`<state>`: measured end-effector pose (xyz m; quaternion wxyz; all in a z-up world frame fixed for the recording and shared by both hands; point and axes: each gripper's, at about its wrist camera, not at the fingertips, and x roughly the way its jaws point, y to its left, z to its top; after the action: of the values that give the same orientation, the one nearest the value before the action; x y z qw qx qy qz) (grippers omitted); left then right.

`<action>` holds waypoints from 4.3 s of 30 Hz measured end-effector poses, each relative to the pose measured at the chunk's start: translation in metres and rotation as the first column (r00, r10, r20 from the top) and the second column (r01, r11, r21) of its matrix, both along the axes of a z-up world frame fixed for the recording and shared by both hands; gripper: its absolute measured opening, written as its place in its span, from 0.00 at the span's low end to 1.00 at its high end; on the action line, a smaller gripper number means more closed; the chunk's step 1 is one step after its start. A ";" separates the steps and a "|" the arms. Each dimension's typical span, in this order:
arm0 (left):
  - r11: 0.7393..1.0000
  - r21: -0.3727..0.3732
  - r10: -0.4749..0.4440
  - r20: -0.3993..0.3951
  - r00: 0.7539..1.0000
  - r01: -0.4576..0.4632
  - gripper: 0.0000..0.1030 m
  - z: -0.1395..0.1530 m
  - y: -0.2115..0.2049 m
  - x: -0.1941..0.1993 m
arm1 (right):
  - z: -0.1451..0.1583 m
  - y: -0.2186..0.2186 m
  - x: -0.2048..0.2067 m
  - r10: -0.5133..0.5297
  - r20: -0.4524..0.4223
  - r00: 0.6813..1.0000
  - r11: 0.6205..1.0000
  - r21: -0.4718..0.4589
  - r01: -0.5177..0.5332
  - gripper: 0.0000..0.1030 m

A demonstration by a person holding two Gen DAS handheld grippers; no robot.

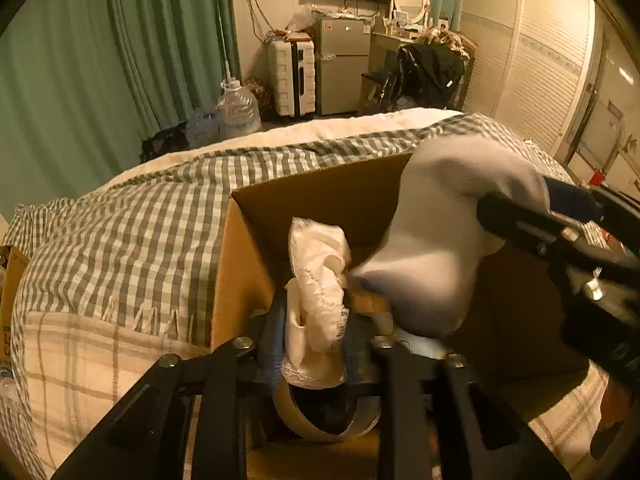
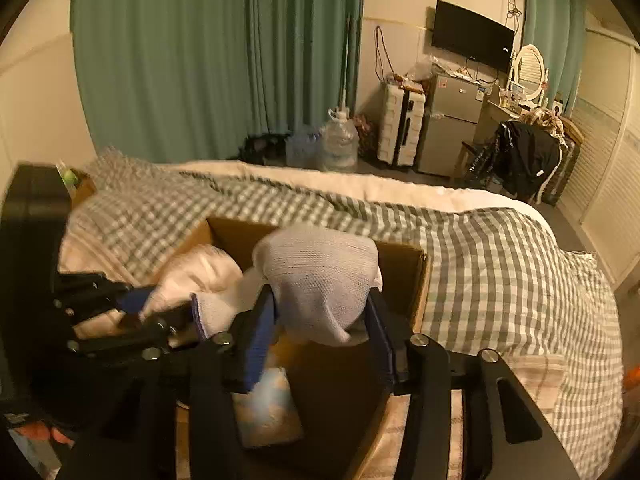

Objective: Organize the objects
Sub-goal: 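Lower the sock and cloth into the box and open both grippers, then grasp the light-blue earbud case with the left gripper while the right grasps the white figurine, then carry the earbud case and figurine into the box and release them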

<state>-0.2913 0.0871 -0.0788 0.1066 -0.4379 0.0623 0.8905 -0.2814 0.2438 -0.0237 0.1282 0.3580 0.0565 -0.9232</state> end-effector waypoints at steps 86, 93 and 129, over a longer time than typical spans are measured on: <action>0.949 0.015 0.314 0.001 0.950 -0.314 0.54 -0.033 -0.129 0.165 | -0.085 -0.088 0.124 0.114 0.218 0.969 0.989 0.062 -0.131 0.97; 0.947 0.050 0.315 0.036 0.948 -0.317 0.54 -0.041 -0.138 0.164 | -0.129 -0.111 0.099 0.161 0.368 0.916 0.984 0.013 -0.178 0.80; 0.972 0.146 0.198 -0.101 0.975 -0.182 0.54 0.071 -0.078 0.218 | 0.057 -0.041 0.211 0.098 -0.047 0.994 0.995 0.032 -0.097 0.49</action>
<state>-0.0734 0.0089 -0.0078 0.0465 -0.3818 -0.0347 0.9224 -0.0703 0.2029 0.0330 0.1664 0.3343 0.0906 -0.9232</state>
